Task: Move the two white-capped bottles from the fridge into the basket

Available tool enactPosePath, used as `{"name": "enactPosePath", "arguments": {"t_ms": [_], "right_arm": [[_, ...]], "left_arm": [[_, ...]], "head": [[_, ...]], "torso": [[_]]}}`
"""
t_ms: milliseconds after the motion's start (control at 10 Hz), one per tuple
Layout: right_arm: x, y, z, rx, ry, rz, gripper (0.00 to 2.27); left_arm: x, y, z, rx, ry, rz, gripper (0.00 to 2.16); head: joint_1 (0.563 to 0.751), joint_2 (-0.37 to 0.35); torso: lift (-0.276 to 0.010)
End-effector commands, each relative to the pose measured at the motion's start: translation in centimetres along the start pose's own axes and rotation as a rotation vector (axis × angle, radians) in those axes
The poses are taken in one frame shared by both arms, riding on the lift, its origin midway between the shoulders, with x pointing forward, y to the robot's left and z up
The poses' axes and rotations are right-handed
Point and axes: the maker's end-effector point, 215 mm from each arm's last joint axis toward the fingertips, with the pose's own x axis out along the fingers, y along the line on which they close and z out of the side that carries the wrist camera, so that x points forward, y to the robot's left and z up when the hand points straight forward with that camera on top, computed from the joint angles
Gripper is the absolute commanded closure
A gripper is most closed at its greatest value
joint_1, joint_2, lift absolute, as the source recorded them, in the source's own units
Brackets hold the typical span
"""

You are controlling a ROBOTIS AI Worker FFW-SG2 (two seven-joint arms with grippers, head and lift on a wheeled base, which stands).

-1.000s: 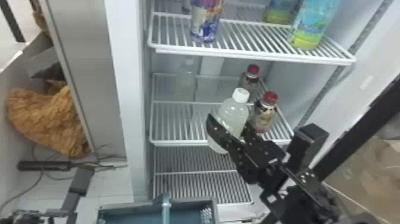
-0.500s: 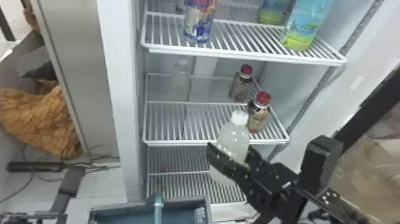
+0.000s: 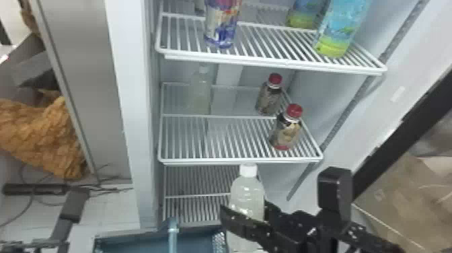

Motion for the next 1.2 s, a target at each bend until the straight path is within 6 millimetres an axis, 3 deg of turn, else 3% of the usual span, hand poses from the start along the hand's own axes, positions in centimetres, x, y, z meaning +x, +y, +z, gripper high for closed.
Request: {"name": "enactPosePath", "arguments": {"t_ms": [0, 300, 600, 900, 1000, 1100], "right_arm": [[0.5, 0.4, -1.5, 0.024, 0.063, 0.021, 0.84], [0.6, 1.2, -4.7, 0.087, 0.19, 0.059, 0.84], [3.3, 2.4, -6.9, 0.126, 0.283, 0.171, 0.84], [4.2, 3.4, -8.9, 0.162, 0.354, 0.228, 0.84], [4.2, 3.5, -8.9, 0.157, 0.355, 0.227, 0.75], [4.2, 3.6, -8.8, 0.152, 0.353, 0.227, 0.45]], "left_arm": [[0.0, 0.0, 0.0, -0.001, 0.0, 0.0, 1.17], [0.0, 0.1, 0.1, -0.002, -0.002, 0.002, 1.17], [0.0, 0.2, 0.0, -0.004, -0.003, 0.003, 1.17], [0.0, 0.2, 0.0, -0.004, -0.003, 0.003, 1.17], [0.0, 0.1, 0.0, -0.004, -0.003, 0.001, 1.17], [-0.1, 0.1, 0.1, -0.004, -0.005, 0.002, 1.17]], "head": [[0.695, -0.217], [0.695, -0.205], [0.695, -0.181], [0.695, -0.148], [0.695, -0.139], [0.695, -0.137]], "torso": [[-0.26], [-0.26], [-0.26], [-0.26], [-0.26], [-0.26]]}}
